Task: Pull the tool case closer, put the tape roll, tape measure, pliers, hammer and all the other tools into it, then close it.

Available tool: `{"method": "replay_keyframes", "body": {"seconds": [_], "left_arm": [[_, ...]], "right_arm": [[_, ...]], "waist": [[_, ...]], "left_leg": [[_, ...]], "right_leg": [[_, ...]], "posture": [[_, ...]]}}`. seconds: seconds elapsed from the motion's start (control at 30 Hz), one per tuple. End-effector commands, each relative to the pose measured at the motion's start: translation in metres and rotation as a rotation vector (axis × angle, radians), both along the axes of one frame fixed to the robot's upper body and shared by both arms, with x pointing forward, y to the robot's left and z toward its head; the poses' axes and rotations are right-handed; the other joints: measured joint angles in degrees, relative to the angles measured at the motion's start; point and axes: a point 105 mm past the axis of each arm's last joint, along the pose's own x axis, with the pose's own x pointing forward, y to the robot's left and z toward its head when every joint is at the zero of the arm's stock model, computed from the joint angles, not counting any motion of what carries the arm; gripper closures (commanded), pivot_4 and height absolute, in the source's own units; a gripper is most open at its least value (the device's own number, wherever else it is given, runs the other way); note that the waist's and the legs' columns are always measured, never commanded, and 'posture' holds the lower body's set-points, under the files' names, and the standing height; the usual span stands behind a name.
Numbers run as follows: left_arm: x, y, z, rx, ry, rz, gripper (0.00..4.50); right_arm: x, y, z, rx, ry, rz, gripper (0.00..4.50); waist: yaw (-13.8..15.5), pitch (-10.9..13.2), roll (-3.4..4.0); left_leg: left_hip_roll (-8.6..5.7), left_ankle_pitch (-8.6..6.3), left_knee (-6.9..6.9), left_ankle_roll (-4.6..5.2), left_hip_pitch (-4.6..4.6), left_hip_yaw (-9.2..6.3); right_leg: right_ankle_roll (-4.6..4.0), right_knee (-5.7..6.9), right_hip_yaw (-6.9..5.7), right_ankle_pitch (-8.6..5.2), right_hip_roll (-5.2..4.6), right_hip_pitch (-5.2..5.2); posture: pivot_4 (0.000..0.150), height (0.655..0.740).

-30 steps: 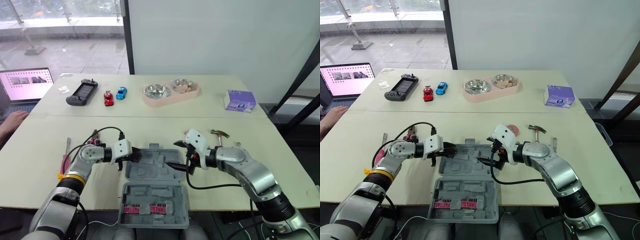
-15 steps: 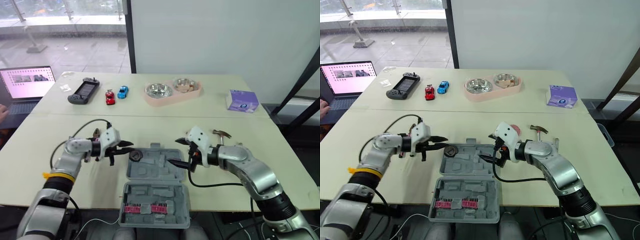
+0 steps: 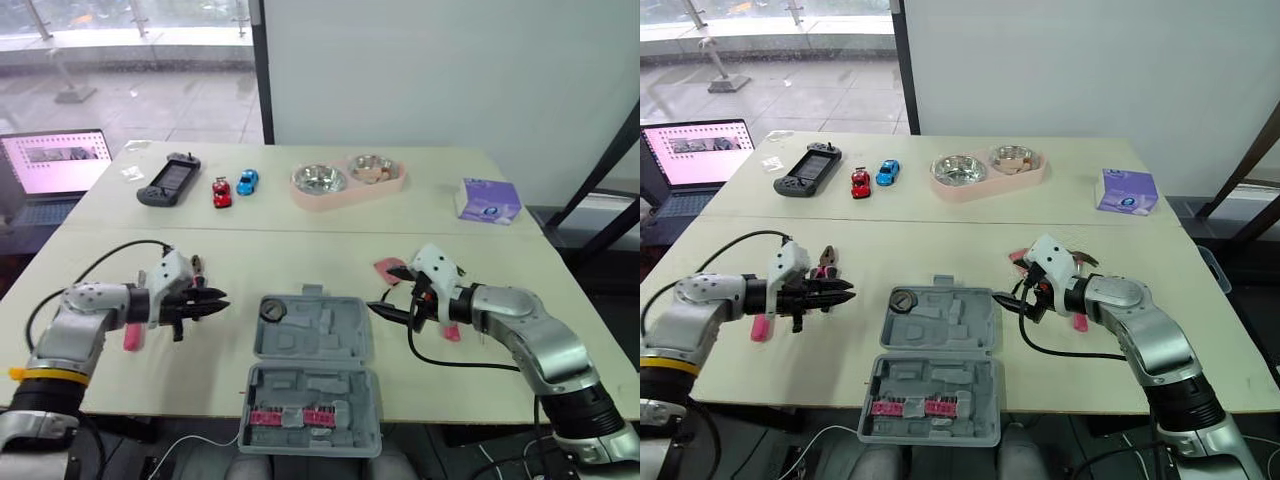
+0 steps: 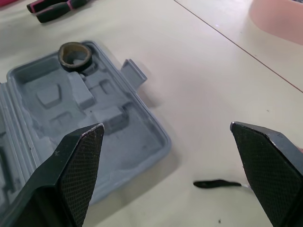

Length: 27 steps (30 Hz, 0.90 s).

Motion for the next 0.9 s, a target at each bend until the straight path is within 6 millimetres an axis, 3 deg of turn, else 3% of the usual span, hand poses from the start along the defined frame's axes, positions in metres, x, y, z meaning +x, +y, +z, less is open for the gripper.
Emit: {"method": "replay_keyframes", "body": {"seconds": [0.03, 0.17, 0.47, 0.6, 0.73, 0.9], "left_arm": [[0.007, -0.018, 0.0, -0.008, -0.04, -0.029, 3.54], [0.015, -0.023, -0.023, 0.012, -0.019, -0.021, 3.54], [0.019, -0.033, -0.049, 0.058, 0.009, -0.051, 3.54], [0.018, -0.028, -0.062, 0.133, 0.022, -0.057, 3.54], [0.018, -0.021, -0.062, 0.147, 0.037, -0.057, 3.54], [0.018, -0.016, -0.047, 0.154, 0.044, -0.068, 3.54]], "right_arm": [[0.0, 0.003, 0.01, 0.006, -0.04, 0.011, 0.0], [-0.004, 0.006, 0.009, 0.0, -0.037, 0.016, 0.0], [-0.009, 0.005, 0.01, 0.01, -0.028, -0.007, 0.0], [-0.01, 0.006, 0.009, 0.008, -0.024, -0.009, 0.0], [-0.01, 0.007, 0.01, 0.011, -0.024, -0.007, 0.0], [-0.009, 0.008, 0.011, 0.016, -0.027, -0.007, 0.0]], "waist": [[-0.19, 0.0, -0.01], [-0.68, 0.01, 0.01], [-0.26, 0.01, 0.0], [-0.29, 0.0, 0.02], [-0.67, 0.0, 0.02], [-0.69, 0.0, 0.03]], "left_leg": [[-0.01, 0.0, 0.0, 0.0, -0.01, 0.0], [-0.01, 0.01, -0.03, 0.01, 0.05, -0.03], [-0.01, 0.0, -0.02, 0.01, 0.01, -0.03], [-0.01, 0.0, -0.02, 0.01, 0.03, -0.03], [0.0, 0.0, -0.03, 0.01, 0.08, -0.03], [0.0, 0.0, -0.04, 0.01, 0.09, -0.03]], "right_leg": [[0.0, -0.01, 0.0, 0.0, 0.0, 0.0], [0.01, 0.05, 0.0, 0.01, 0.01, -0.02], [0.02, 0.01, 0.0, 0.0, 0.01, -0.03], [0.02, 0.01, 0.0, 0.0, 0.01, -0.01], [0.03, 0.03, 0.0, 0.0, 0.01, 0.01], [0.03, 0.04, 0.0, -0.01, 0.01, 0.01]], "posture": [[0.15, 0.7387], [0.15, 0.7387], [0.15, 0.7387], [0.15, 0.7387], [0.15, 0.7387], [0.15, 0.7387]]}}
